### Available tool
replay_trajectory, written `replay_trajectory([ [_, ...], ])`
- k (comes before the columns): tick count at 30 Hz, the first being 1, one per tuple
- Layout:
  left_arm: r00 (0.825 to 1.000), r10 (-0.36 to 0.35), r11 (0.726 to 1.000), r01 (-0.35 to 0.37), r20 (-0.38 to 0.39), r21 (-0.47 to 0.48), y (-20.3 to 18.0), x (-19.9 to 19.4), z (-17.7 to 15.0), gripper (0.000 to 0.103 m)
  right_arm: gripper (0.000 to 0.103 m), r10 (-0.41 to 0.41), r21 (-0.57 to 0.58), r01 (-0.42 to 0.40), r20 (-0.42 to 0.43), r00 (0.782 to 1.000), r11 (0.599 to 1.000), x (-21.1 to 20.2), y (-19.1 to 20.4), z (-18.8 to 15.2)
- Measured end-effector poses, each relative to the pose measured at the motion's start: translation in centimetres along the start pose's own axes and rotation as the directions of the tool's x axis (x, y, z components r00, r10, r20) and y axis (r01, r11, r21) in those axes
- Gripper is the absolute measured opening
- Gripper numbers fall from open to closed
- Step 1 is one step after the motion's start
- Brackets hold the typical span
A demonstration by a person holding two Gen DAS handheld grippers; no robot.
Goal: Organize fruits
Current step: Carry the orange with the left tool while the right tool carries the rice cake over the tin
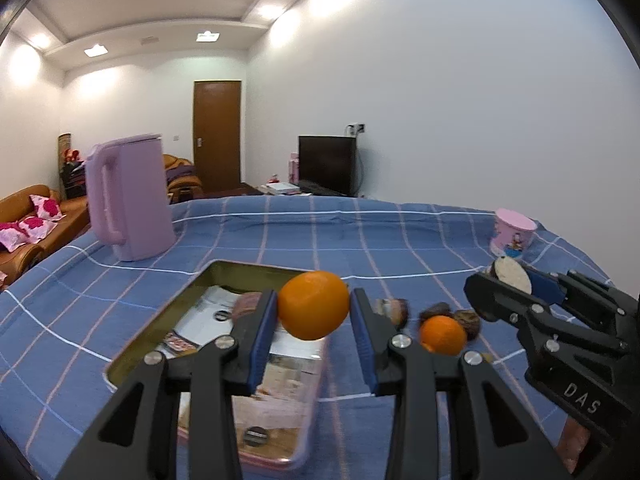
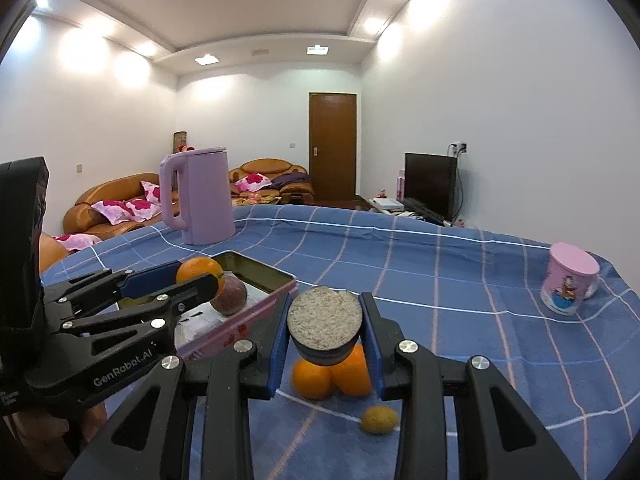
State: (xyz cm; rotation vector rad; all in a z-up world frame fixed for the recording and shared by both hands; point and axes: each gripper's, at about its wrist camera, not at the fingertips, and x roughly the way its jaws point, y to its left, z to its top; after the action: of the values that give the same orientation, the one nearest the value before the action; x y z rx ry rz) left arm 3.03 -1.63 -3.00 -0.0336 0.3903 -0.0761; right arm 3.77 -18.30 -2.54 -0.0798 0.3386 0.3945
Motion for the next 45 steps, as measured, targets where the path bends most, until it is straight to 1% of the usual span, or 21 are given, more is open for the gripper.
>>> replay_trajectory([
  [12,0.995,0.086,0.996,-0.087,-0.048,-0.027,4.3,1.6,0.2,0.039,0.035,0.082,-0.031,-0.084,-0.042,0.996,0.996,4.2,3.7,1.6],
  [18,0.991,0.114,0.993,-0.116,-0.068,-0.033,6.2,2.2,0.4,0.039,0.035,0.113,-0.042,-0.116,-0.061,0.992,0.992,6.2,5.1,2.0],
  [34,0.981,0.153,0.987,-0.158,-0.122,-0.029,8.9,4.2,0.8,0.039,0.035,0.157,-0.048,-0.163,-0.111,0.981,0.985,9.3,7.9,1.5],
  [45,0.973,0.15,0.987,-0.158,-0.174,-0.036,9.9,5.7,0.4,0.039,0.035,0.167,-0.055,-0.177,-0.155,0.974,0.983,10.4,8.5,1.4],
])
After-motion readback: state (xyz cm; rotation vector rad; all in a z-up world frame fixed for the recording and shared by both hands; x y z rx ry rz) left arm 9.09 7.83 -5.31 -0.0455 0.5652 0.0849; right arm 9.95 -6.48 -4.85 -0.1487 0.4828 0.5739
